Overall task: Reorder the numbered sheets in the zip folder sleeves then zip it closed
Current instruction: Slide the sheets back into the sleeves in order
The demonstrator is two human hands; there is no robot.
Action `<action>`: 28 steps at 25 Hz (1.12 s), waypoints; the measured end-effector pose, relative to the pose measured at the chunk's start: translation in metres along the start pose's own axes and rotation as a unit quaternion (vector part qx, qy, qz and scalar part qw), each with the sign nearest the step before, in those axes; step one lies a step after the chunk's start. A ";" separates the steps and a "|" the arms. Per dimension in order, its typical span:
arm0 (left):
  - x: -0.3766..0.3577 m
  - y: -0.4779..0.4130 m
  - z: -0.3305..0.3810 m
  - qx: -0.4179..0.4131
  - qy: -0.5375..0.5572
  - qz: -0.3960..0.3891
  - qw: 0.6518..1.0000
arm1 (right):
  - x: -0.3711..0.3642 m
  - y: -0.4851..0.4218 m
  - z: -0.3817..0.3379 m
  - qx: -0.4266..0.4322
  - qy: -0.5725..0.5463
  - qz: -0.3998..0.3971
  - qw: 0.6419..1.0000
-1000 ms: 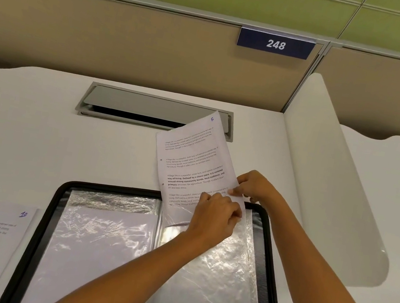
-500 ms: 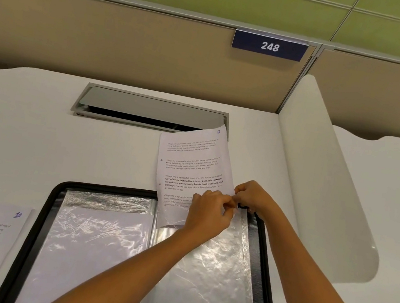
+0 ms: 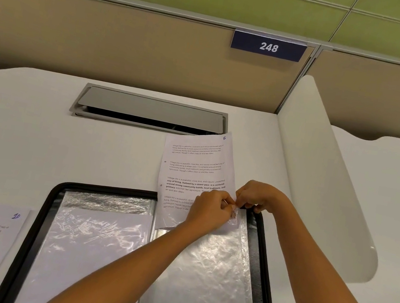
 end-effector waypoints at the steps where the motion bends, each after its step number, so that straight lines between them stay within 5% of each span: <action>1: 0.000 0.000 0.000 0.003 0.011 0.000 1.000 | 0.001 0.000 0.000 -0.003 0.010 -0.003 1.000; 6: -0.018 0.002 0.001 0.039 0.139 -0.074 0.987 | 0.008 0.002 -0.003 -0.011 0.011 0.001 1.000; 12: -0.022 0.001 0.001 0.027 0.116 -0.101 0.988 | 0.007 -0.007 -0.008 0.005 -0.044 0.033 0.998; 16: -0.016 -0.005 0.001 0.010 0.066 -0.079 0.995 | 0.012 -0.011 -0.012 0.073 -0.131 0.062 0.987; 22: 0.039 -0.015 0.000 -0.077 -0.150 0.052 0.984 | 0.006 -0.014 0.002 0.073 -0.040 0.015 0.996; 25: 0.098 -0.018 -0.036 0.016 -0.241 0.168 0.956 | 0.007 -0.015 0.009 0.083 -0.050 0.001 0.995; 28: 0.134 -0.017 -0.091 0.182 -0.154 0.175 0.955 | 0.009 -0.016 0.010 0.100 -0.082 -0.004 0.992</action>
Point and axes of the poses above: each hand's wrist, its own y-axis away from the middle knuckle, its own x-axis out of the back of the hand, z = x × y, the point moved 9 cm from there along -y, towards the middle knuckle, and after that the axes turned 15 degrees about -x, right-handed, at the moved point
